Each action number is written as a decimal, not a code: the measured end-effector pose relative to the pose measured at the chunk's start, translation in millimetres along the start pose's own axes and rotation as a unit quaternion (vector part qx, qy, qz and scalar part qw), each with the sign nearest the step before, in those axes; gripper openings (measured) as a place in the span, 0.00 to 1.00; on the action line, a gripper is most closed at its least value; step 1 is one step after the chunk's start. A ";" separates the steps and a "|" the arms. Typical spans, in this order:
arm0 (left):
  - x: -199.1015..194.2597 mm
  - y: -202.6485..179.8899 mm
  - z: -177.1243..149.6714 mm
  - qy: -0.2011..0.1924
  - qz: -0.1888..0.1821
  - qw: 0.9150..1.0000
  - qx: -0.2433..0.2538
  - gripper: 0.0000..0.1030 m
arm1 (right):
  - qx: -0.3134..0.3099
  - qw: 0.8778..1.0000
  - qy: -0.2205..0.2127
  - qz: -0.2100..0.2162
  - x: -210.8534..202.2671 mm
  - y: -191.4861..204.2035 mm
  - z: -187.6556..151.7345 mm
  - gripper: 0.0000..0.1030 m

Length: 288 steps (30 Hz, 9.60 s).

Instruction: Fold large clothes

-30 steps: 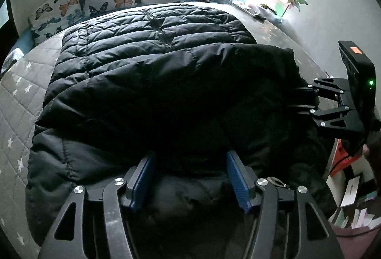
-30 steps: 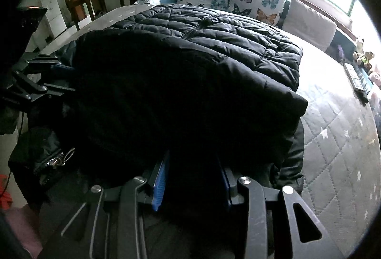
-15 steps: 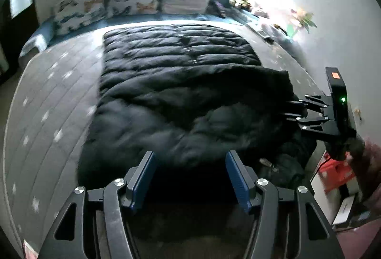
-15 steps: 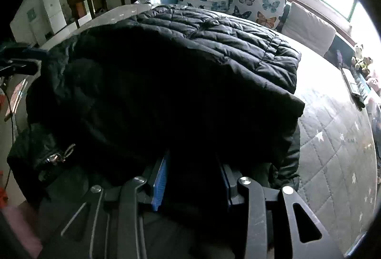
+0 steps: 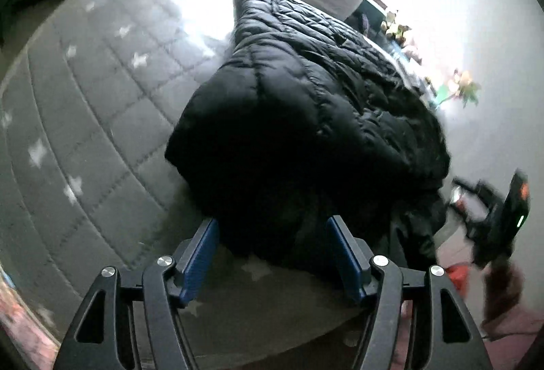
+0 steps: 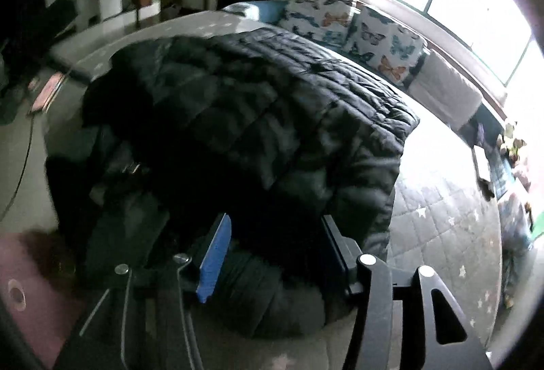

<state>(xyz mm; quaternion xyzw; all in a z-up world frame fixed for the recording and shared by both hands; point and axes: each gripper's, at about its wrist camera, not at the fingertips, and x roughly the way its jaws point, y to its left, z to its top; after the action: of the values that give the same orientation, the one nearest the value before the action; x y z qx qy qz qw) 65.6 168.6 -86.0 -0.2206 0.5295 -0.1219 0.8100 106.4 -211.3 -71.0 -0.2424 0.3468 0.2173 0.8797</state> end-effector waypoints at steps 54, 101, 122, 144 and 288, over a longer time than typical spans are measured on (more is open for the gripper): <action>-13.1 -31.8 -33.8 -0.093 -0.102 0.987 -0.087 0.29 | -0.141 0.977 -0.089 -0.131 -30.4 103.3 -19.6 0.18; 143.1 12.8 364.2 -0.007 -0.107 0.972 -0.210 0.35 | 0.189 0.982 -0.003 -0.008 165.8 -159.3 160.3 0.26; 83.3 -17.6 405.5 -0.077 -0.172 0.969 -0.158 0.52 | 0.183 0.981 -0.047 0.045 131.5 -145.5 206.8 0.33; 231.2 -30.0 427.6 0.046 -0.174 0.971 -0.156 0.46 | 0.280 0.957 0.038 0.070 176.0 -203.5 145.7 0.33; 192.2 82.8 296.3 0.023 -0.166 0.970 -0.176 1.00 | 0.439 0.860 0.010 0.259 166.0 -201.1 19.2 1.00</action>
<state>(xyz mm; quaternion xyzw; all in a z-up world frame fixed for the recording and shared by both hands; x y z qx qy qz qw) 411.4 225.6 -179.5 -0.4416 0.5171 -0.1642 0.7147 337.2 -323.2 -122.0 0.2651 0.4649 0.2603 0.8036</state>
